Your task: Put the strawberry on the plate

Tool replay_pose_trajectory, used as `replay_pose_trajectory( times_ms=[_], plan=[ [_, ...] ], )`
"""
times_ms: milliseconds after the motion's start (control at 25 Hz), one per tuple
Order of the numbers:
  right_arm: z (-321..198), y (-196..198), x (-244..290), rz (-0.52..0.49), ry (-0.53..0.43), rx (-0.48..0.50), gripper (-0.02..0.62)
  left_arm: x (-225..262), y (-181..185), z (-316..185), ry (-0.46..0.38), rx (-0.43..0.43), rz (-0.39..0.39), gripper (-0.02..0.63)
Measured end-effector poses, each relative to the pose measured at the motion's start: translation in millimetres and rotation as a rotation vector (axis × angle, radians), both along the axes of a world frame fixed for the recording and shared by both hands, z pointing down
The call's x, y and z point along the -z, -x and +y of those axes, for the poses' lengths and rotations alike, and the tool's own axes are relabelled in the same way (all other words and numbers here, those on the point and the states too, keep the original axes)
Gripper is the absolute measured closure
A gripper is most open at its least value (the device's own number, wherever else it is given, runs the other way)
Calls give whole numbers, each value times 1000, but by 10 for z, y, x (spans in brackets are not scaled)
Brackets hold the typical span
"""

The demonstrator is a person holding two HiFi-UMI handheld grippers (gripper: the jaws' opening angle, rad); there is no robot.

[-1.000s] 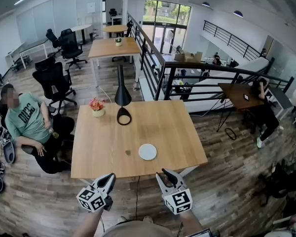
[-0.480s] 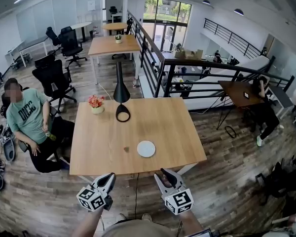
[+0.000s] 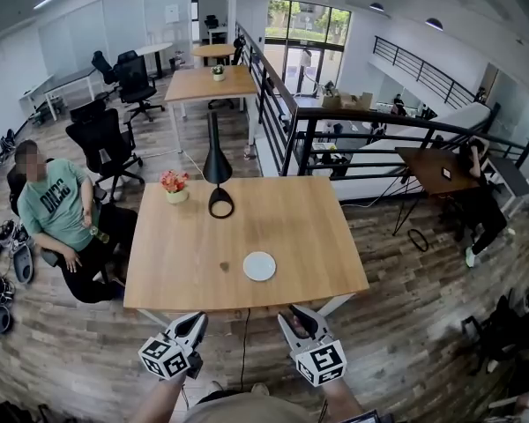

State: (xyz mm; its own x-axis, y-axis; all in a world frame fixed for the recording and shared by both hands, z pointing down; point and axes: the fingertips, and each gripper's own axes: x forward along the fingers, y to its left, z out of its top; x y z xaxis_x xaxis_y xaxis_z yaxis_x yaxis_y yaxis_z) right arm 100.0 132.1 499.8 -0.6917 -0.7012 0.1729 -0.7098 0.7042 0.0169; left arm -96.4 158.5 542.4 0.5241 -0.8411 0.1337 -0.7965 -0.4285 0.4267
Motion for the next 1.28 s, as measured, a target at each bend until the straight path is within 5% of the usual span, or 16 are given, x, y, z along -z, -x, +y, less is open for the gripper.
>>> replay_pose_trajectory(
  times_ms=[600,1280],
  plan=[
    [-19,-246,-433,-17,80,66,486,-400,-244,273,65,90,1,603],
    [-992,332,-550,18,180,46,486,-367,458,-831,87,97,11,603]
  ],
)
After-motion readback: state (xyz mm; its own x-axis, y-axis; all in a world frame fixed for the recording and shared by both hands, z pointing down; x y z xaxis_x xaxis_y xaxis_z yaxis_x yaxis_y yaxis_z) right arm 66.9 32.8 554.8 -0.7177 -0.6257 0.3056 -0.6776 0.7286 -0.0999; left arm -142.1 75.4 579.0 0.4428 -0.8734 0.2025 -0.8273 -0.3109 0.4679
